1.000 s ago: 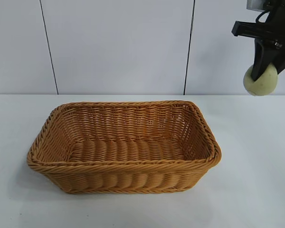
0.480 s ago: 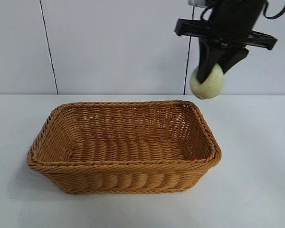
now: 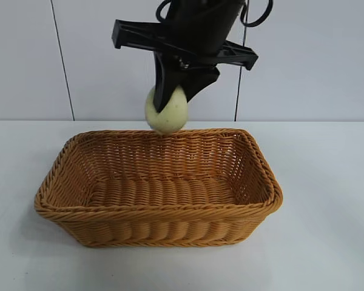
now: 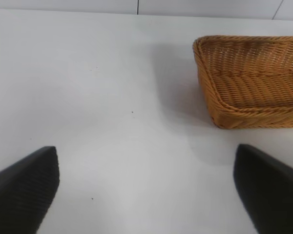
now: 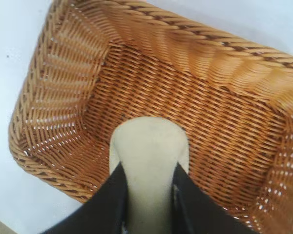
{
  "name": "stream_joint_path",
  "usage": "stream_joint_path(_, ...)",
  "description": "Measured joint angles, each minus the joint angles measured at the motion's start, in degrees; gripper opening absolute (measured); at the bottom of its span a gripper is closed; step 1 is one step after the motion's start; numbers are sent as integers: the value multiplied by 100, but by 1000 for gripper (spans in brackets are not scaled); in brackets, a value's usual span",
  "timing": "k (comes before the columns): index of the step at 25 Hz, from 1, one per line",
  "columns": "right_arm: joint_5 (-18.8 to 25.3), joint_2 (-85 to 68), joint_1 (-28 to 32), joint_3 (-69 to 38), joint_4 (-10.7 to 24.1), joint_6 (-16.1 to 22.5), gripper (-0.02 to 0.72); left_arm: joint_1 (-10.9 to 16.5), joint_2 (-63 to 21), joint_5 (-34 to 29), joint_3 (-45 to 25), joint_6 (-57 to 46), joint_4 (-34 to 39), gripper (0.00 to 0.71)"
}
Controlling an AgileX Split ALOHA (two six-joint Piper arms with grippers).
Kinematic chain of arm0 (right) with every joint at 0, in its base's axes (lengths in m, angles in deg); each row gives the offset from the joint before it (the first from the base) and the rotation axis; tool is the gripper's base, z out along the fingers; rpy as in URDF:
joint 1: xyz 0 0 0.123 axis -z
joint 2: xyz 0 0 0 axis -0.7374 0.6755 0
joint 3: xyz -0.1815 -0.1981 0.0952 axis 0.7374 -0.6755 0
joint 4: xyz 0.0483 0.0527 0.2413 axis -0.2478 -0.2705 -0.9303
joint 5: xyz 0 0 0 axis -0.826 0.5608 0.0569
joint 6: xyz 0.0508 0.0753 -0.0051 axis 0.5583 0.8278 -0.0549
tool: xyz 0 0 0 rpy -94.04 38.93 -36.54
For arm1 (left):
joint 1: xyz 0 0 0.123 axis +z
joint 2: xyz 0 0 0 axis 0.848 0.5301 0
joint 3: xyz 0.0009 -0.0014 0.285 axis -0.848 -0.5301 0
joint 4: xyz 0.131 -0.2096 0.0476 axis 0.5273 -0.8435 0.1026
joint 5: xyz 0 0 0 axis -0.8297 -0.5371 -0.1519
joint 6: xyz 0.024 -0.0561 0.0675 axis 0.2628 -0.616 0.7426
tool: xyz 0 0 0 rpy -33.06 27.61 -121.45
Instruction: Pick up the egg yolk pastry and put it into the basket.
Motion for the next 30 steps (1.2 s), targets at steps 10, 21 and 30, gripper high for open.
stream_joint_path(10,-350,686,0,31,5,5,200,0,0,0,0,0,0,695)
stream_joint_path(21,968,686,0,1189,102,-106,688,0,0,0,0,0,0,695)
stream_joint_path(30,2077,662,76,2721,702,38,691,0,0,0,0,0,0,695)
